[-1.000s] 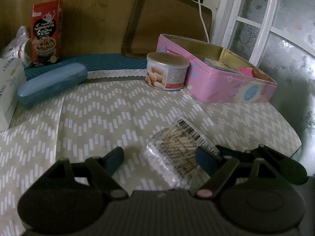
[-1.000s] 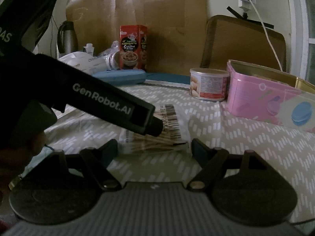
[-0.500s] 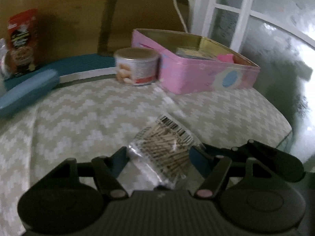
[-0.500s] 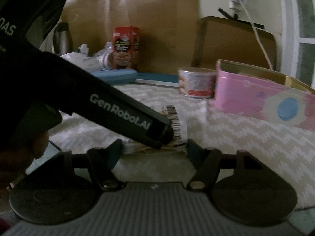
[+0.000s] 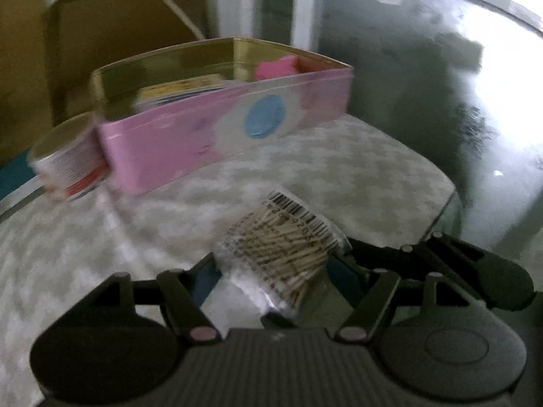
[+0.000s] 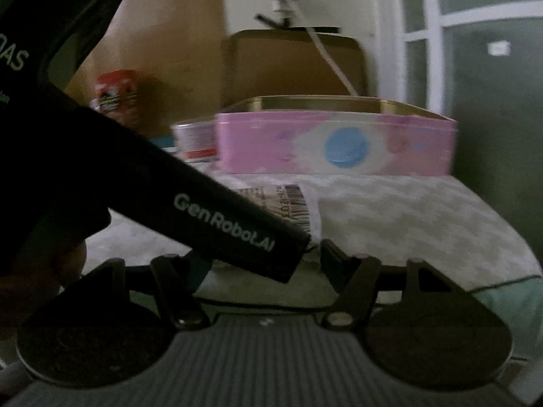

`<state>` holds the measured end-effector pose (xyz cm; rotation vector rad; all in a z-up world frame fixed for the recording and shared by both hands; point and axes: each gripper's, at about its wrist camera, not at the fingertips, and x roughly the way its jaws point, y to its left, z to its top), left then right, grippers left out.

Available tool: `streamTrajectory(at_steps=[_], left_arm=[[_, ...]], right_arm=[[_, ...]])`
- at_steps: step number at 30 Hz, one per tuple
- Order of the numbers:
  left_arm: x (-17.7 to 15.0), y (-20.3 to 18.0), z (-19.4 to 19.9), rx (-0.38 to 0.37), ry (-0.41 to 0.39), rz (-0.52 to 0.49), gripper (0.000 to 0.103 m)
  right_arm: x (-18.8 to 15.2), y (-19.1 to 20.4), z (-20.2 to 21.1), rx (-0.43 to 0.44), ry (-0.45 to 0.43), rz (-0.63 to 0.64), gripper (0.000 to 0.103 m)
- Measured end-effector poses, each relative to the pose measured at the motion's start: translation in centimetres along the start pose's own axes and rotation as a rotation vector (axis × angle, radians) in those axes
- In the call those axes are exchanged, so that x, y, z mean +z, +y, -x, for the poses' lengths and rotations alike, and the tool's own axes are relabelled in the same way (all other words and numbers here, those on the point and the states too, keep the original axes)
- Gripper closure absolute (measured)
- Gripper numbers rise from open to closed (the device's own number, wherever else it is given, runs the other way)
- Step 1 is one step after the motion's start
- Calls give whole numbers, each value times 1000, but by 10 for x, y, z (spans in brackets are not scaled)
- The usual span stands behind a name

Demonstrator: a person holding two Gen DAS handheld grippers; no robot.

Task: Organize soft objects
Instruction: 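Carry the cotton-swab packet with both grippers toward the pink tin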

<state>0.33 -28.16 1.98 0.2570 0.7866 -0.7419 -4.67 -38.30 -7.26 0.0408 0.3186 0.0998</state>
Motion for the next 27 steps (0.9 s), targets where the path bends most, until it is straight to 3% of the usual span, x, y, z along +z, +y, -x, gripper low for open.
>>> streamTrajectory(at_steps=[8, 27], left_arm=[[21, -42, -27, -21, 21, -83, 31], [39, -76, -52, -38, 31, -146, 27]], right_arm=[[-5, -33, 4, -64, -18, -58, 32], [-14, -66, 13, -123, -61, -100, 31]])
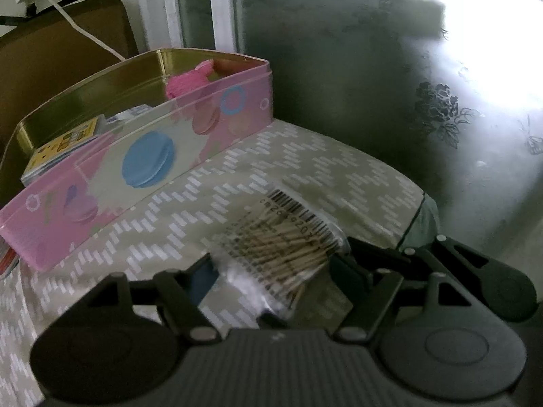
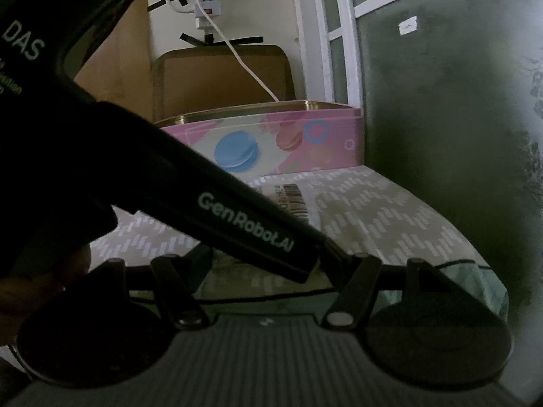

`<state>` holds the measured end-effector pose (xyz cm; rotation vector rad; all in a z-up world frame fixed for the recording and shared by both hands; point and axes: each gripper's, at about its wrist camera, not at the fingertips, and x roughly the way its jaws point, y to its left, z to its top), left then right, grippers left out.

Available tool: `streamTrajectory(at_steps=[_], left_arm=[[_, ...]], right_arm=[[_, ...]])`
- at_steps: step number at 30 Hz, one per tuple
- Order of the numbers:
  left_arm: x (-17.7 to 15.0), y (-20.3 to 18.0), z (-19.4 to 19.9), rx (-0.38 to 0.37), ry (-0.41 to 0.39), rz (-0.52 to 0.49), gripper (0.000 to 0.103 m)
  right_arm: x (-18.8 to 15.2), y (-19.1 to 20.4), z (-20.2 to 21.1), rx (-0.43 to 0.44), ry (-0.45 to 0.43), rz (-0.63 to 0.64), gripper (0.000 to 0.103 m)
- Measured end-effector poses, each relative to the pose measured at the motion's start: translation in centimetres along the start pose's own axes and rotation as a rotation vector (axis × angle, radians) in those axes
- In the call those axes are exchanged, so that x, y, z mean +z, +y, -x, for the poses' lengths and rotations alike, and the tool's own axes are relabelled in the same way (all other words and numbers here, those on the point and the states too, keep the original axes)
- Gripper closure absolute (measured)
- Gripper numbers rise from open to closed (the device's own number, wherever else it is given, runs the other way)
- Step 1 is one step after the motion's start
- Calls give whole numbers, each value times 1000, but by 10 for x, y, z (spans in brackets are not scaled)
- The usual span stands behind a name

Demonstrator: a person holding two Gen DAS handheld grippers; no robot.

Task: Organize soft objects
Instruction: 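Carry the cotton-swab packet with both grippers toward the pink tin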

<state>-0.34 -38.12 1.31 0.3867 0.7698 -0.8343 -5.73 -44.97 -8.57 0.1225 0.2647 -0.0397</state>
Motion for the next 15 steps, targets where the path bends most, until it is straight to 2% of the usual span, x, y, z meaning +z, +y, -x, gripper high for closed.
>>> streamTrajectory(at_steps=[11, 15], left_arm=[[-4, 0, 1, 0, -12, -17, 27], [-8, 4, 6, -15, -23, -1, 27]], right_arm=[[-1, 3, -1, -14, -7, 9, 30], [-2, 5, 0, -12, -7, 11, 25]])
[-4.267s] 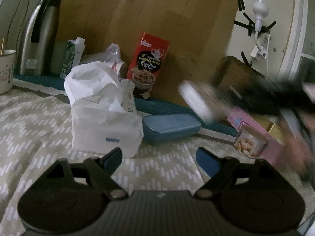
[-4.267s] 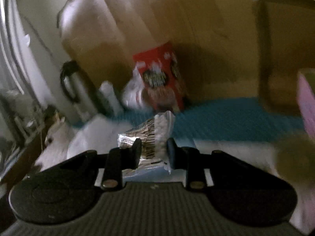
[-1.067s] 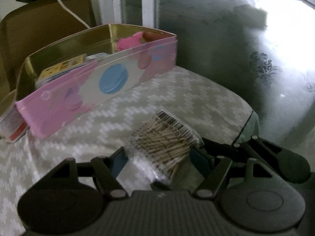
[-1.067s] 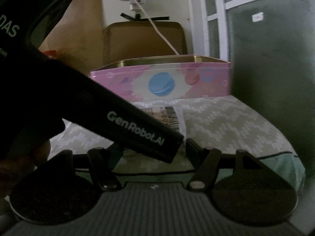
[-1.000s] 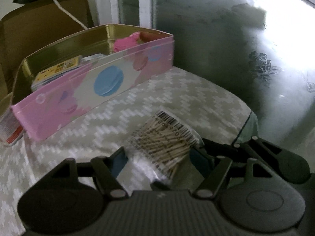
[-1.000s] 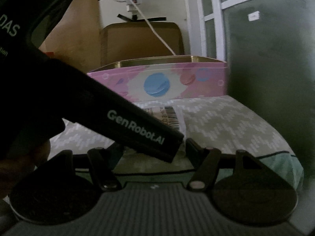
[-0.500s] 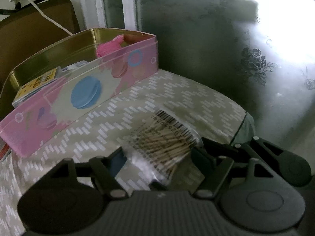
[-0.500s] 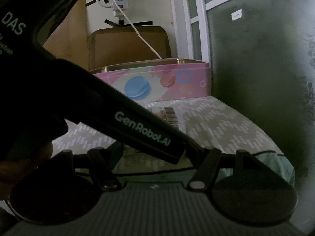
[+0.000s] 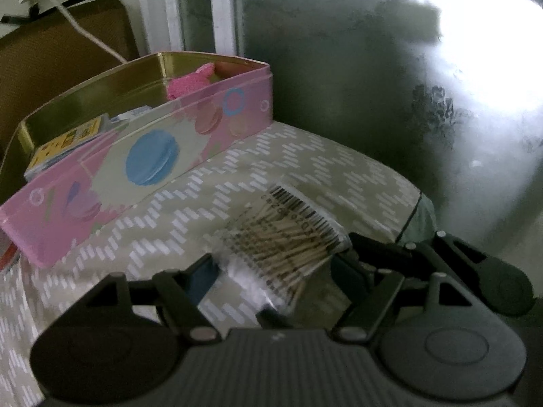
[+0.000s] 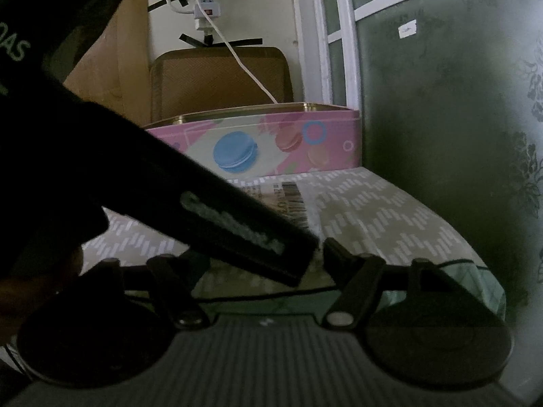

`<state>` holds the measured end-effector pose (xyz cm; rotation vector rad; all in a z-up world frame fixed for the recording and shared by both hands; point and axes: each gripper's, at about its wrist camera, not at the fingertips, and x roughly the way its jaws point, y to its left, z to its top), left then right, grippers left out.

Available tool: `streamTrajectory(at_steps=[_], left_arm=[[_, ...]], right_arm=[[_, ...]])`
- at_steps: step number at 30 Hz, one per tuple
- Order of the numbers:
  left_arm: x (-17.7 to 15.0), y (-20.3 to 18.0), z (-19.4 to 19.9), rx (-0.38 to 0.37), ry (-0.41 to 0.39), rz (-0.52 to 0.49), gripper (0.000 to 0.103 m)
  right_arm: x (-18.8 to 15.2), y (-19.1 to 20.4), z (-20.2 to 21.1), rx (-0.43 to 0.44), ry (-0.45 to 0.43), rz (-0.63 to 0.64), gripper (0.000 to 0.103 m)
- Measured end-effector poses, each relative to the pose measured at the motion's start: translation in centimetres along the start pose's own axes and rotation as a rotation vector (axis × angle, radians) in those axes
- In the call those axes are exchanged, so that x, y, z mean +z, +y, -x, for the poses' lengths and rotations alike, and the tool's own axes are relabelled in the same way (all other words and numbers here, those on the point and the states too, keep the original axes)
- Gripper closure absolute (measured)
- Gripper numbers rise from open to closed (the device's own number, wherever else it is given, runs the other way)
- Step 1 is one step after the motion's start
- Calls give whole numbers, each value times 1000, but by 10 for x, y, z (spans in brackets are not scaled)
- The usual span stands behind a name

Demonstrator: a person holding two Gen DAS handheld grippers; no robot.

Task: Organize soft objects
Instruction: 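Carry the cotton-swab packet with both grippers toward the pink tin, then lower the packet into the pink tin and open both grippers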

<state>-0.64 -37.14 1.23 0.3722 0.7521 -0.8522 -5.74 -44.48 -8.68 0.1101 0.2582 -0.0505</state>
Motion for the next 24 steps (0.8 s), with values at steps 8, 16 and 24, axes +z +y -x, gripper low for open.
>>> streamTrajectory(at_steps=[8, 16, 24], left_arm=[[-9, 33, 20, -66, -55, 134, 35], [-9, 38, 19, -121, -47, 162, 43], [-10, 32, 17, -143, -62, 145, 54]], right_arm=[[-2, 0, 0, -1, -8, 3, 22], [0, 0, -1, -19, -15, 3, 19], [11, 2, -4, -4, -44, 11, 32]])
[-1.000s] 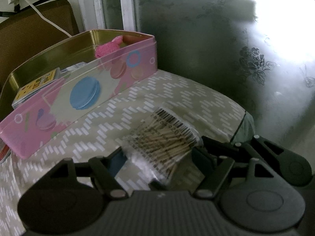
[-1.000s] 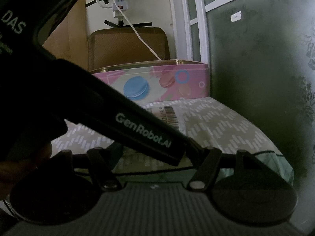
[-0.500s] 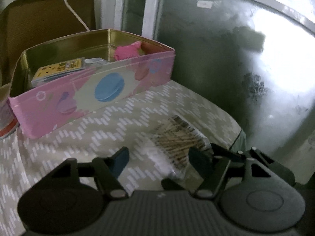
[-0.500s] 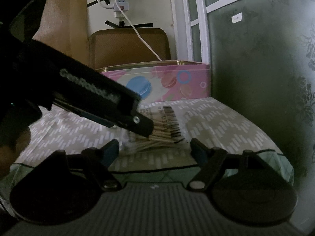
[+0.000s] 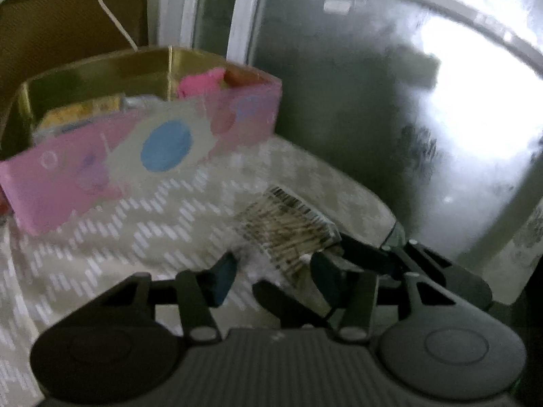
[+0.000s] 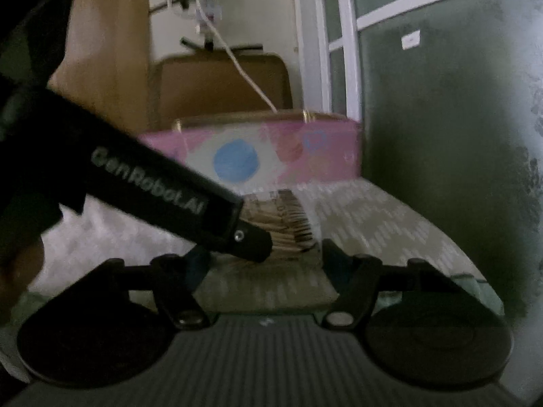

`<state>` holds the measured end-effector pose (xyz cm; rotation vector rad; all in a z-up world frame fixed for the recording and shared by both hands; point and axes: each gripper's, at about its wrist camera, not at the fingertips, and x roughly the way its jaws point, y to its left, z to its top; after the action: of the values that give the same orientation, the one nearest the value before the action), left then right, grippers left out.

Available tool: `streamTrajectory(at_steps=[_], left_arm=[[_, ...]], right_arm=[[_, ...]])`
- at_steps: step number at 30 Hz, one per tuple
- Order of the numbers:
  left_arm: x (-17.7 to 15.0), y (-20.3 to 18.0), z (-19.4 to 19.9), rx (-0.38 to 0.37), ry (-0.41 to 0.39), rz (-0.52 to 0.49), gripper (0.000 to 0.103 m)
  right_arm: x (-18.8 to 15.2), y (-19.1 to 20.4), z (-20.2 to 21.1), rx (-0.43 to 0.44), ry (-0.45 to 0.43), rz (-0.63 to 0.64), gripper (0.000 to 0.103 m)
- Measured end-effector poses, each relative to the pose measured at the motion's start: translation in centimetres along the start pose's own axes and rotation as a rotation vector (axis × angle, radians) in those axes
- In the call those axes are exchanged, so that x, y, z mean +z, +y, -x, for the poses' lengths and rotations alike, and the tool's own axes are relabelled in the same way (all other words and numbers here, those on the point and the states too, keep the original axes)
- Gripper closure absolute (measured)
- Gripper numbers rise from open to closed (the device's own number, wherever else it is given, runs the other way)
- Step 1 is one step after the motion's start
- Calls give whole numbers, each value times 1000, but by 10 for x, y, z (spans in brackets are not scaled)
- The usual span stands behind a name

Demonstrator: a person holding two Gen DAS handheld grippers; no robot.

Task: Organize soft objects
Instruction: 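Lower the packet into the pink tin and open both grippers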

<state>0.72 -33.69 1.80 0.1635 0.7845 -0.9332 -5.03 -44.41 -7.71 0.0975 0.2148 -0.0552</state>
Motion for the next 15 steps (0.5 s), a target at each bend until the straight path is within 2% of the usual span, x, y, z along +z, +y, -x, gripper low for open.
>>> streamTrajectory(at_steps=[5, 7, 11, 13, 15], left_arm=[[22, 5, 30, 33, -145, -29, 49], [38, 17, 38, 41, -171, -1, 37], [53, 55, 60, 91, -272, 137, 36], [53, 70, 67, 115, -287, 174, 36], [51, 81, 72, 148, -302, 199, 36]], right_arm=[[39, 10, -16, 19, -123, 85, 32], [62, 7, -38, 14, -139, 88, 32], [98, -2, -104, 50, -62, 50, 32], [109, -3, -139, 38, 5, 36, 31], [114, 6, -167, 26, 61, 82, 27]])
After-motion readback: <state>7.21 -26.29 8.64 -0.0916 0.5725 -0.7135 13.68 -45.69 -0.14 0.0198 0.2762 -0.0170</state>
